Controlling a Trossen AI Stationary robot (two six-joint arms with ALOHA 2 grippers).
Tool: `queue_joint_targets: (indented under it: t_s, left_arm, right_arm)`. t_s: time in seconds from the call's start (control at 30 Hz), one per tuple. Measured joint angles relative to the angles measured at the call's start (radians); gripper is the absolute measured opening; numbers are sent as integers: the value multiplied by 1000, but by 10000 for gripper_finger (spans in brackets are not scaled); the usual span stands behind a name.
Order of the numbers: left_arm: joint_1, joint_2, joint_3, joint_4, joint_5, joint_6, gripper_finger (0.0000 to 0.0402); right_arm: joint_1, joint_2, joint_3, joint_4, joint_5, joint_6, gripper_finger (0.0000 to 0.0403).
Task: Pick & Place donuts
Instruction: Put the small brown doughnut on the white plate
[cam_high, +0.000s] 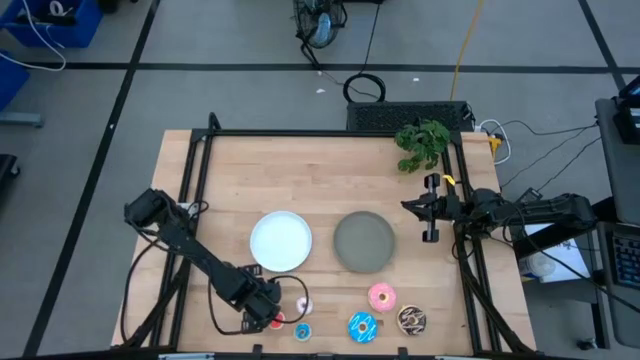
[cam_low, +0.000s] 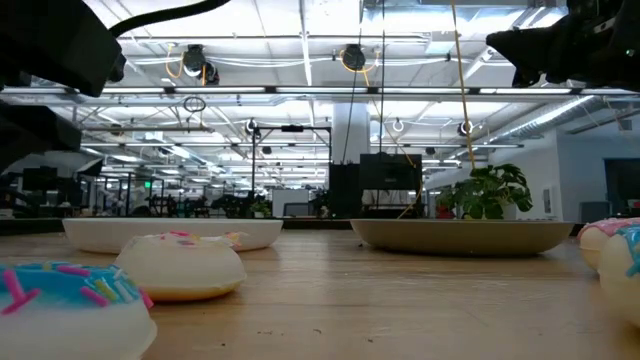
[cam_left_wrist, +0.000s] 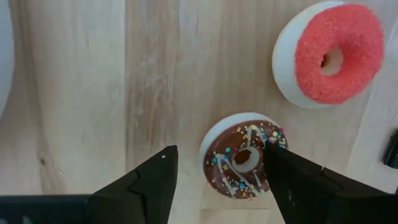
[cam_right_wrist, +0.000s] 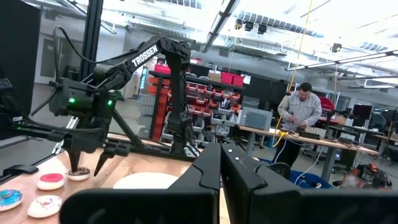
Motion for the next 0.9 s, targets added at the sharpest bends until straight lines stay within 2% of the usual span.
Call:
queue_joint_targets:
  t_s: [0.43, 0.67, 0.77, 0.9]
  left_arm:
    - [2, 3, 0, -8, -16, 23, 239]
    - [13, 3, 0, -34, 24, 48, 238]
    - [13, 3, 0, -34, 25, 70, 221]
    - [13, 3, 0, -26, 25, 74, 171]
  right_arm:
    - [0, 0, 0, -1, 0, 34, 0]
    - [0, 0, 0, -9, 0, 34, 0]
    - [0, 0, 0, -9, 0, 35, 0]
    - [0, 0, 0, -9, 0, 59, 0]
